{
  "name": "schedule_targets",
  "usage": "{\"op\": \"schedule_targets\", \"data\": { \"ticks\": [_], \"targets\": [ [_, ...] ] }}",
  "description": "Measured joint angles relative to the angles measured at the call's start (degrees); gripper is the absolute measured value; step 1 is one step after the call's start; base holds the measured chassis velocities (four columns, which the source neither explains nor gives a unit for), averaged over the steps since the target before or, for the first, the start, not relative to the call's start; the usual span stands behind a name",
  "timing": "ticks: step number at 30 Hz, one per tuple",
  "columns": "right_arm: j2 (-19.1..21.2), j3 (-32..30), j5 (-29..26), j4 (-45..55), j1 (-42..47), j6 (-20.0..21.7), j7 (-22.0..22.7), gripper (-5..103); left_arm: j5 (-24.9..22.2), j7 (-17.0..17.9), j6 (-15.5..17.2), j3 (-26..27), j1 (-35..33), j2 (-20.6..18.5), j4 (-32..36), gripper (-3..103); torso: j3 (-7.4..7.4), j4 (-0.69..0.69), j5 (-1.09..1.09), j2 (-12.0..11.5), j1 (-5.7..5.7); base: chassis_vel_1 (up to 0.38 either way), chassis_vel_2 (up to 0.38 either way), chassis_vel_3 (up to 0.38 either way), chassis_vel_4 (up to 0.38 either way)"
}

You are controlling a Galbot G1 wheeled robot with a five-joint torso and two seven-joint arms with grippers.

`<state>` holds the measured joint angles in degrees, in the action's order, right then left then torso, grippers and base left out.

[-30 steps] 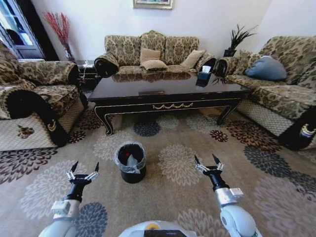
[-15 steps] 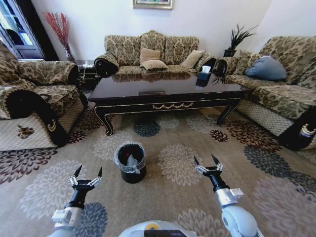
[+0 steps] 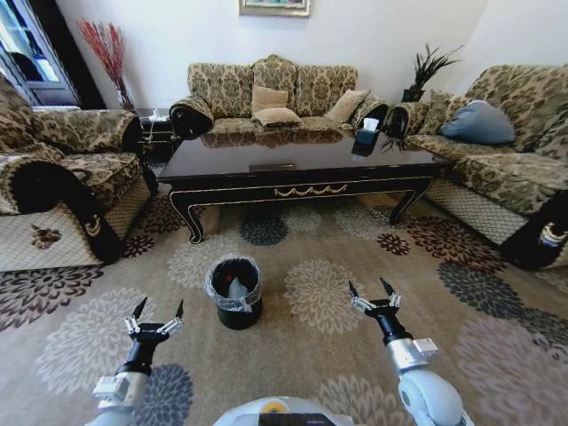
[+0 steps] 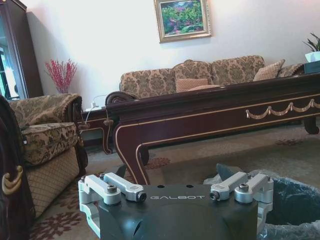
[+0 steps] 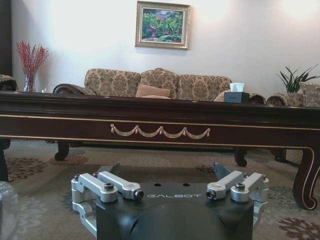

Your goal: Move to the front of the table and pick up the trash from the floor, then place it into the trash bin.

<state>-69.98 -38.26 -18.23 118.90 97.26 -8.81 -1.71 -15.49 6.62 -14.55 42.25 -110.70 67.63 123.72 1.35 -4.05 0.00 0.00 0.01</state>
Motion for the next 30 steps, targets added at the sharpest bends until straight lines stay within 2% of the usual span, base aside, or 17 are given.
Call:
{"op": "schedule_targets", "data": {
  "ticks": [13,30],
  "targets": [
    [0.0,0.0,0.0,0.0,0.0,0.0,0.0,100,-0.1,0.1,0.1,0.0,0.0,0.0,0.0,100,0.01,0.00,0.00,0.0,0.00,0.072,-0.078,-0.074,0.078],
    [0.0,0.0,0.0,0.0,0.0,0.0,0.1,100,-0.1,0.1,0.2,0.0,0.0,-0.1,-0.1,100,-0.02,0.01,-0.02,0.0,-0.01,0.296,-0.299,-0.290,0.301]
  ]
}}
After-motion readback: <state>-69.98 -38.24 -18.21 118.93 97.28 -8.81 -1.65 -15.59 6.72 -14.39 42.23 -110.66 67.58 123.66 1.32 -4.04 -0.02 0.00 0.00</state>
